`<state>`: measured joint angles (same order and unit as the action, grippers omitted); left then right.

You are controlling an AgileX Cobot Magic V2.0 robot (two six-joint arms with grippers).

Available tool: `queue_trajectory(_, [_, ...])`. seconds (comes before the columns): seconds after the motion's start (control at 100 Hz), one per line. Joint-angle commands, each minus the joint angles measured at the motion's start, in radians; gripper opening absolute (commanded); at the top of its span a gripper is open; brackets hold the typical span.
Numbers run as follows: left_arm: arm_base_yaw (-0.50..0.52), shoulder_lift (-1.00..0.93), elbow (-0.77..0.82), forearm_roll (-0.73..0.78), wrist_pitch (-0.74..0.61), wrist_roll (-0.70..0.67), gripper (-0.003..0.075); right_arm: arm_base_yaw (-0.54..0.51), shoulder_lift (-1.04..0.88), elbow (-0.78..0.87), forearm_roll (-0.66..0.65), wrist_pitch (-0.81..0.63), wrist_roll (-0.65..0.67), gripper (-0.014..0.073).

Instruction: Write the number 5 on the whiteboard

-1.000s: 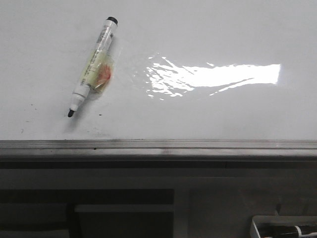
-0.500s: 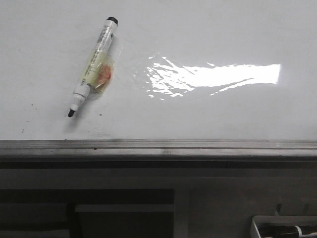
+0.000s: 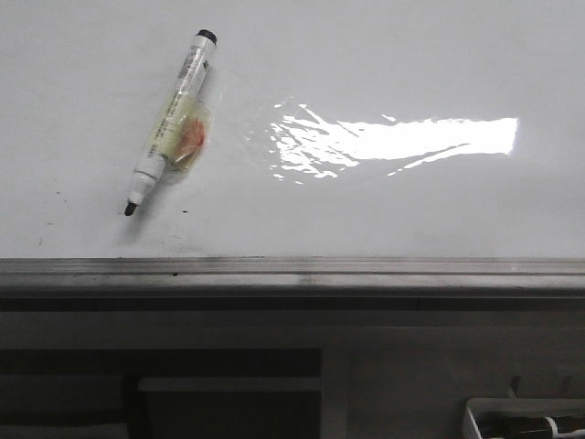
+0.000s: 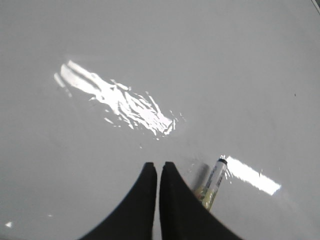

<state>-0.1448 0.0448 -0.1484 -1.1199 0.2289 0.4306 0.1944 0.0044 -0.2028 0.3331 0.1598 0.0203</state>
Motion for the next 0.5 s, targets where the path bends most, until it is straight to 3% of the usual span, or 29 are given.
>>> queue_trajectory(0.0, [0.001,0.111,-0.129,0.187,0.083,0.005,-0.0020,0.001,0.064,-0.102,-0.004,0.075,-0.008,-0.0057])
queue_trajectory(0.09, [0.001,0.248,-0.245,0.346,0.220,0.008,0.0026,0.001,0.123,-0.166,-0.004,0.193,-0.066,0.0008])
queue_trajectory(0.17, [0.001,0.388,-0.329,0.415,0.340,0.011,0.0169,0.001,0.172,-0.205,-0.004,0.244,-0.094,0.0145])
queue_trajectory(0.28, [0.001,0.549,-0.408,0.375,0.415,0.040,0.0365,0.001,0.223,-0.230,-0.004,0.251,-0.094,0.0325])
queue_trajectory(0.38, [-0.006,0.669,-0.440,0.287,0.435,0.140,0.0377,0.001,0.246,-0.239,-0.002,0.251,-0.094,0.0394])
queue_trajectory(0.49, [-0.055,0.772,-0.455,0.201,0.421,0.263,0.0295,0.001,0.246,-0.241,0.000,0.251,-0.094,0.0387])
